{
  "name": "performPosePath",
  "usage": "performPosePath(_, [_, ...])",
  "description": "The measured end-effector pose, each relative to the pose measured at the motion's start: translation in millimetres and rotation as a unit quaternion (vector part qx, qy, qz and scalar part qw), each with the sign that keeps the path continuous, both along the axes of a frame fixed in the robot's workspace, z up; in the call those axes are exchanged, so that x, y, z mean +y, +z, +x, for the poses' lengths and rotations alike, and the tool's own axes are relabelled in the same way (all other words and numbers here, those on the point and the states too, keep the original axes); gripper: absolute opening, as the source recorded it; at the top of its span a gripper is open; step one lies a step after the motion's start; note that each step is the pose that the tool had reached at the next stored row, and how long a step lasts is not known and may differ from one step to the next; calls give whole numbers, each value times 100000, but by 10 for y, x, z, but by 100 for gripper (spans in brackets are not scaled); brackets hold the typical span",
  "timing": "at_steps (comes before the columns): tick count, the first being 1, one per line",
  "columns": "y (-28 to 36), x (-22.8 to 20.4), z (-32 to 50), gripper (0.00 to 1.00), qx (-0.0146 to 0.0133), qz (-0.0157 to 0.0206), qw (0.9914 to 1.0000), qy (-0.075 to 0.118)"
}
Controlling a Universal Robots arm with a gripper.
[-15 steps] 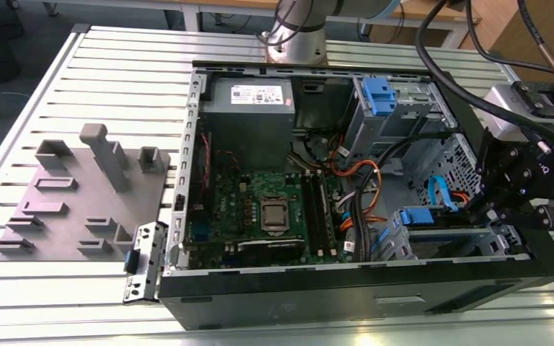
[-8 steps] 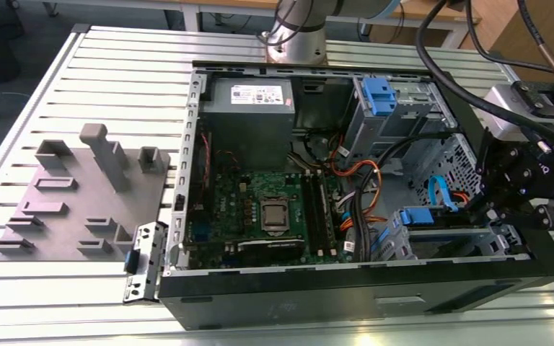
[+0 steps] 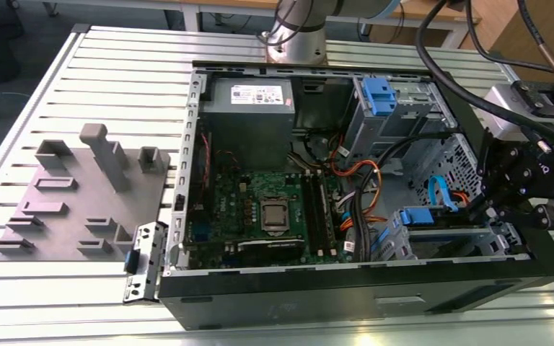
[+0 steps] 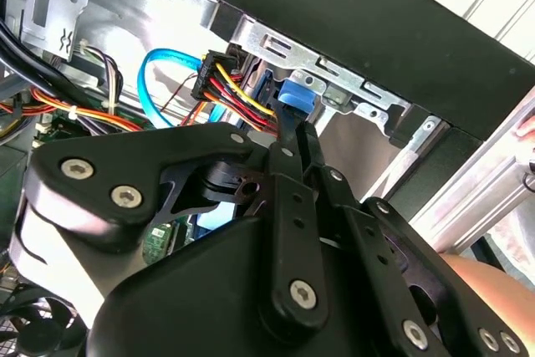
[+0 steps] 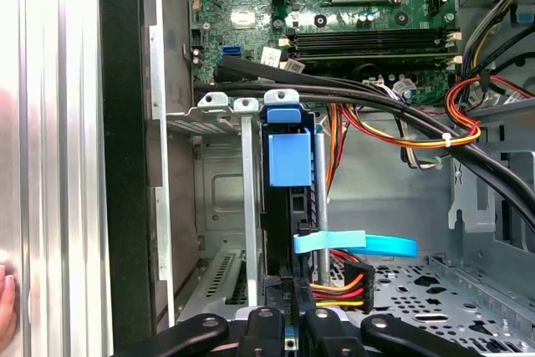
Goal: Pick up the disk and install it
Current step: 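Insert the second disk wire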
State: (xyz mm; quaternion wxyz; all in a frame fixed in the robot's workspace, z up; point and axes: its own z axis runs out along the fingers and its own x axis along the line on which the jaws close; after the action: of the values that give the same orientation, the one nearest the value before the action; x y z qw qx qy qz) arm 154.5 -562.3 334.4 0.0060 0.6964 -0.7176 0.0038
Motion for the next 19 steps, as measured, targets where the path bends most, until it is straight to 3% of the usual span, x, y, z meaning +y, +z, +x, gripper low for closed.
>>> performPosePath(4, [17, 1, 0, 16, 2, 72, 100000, -1])
performPosePath(7, [39, 0, -2, 16, 1, 548, 99998, 6])
performPosePath(8, [38, 0, -5, 16, 0, 924, 99996, -1])
performPosePath(11, [39, 1, -21, 16, 0, 2906, 99958, 2])
performPosePath(12, [40, 1, -26, 16, 2, 3154, 99950, 2])
performPosePath(19, [39, -6, -58, 16, -84, 3285, 99946, 1])
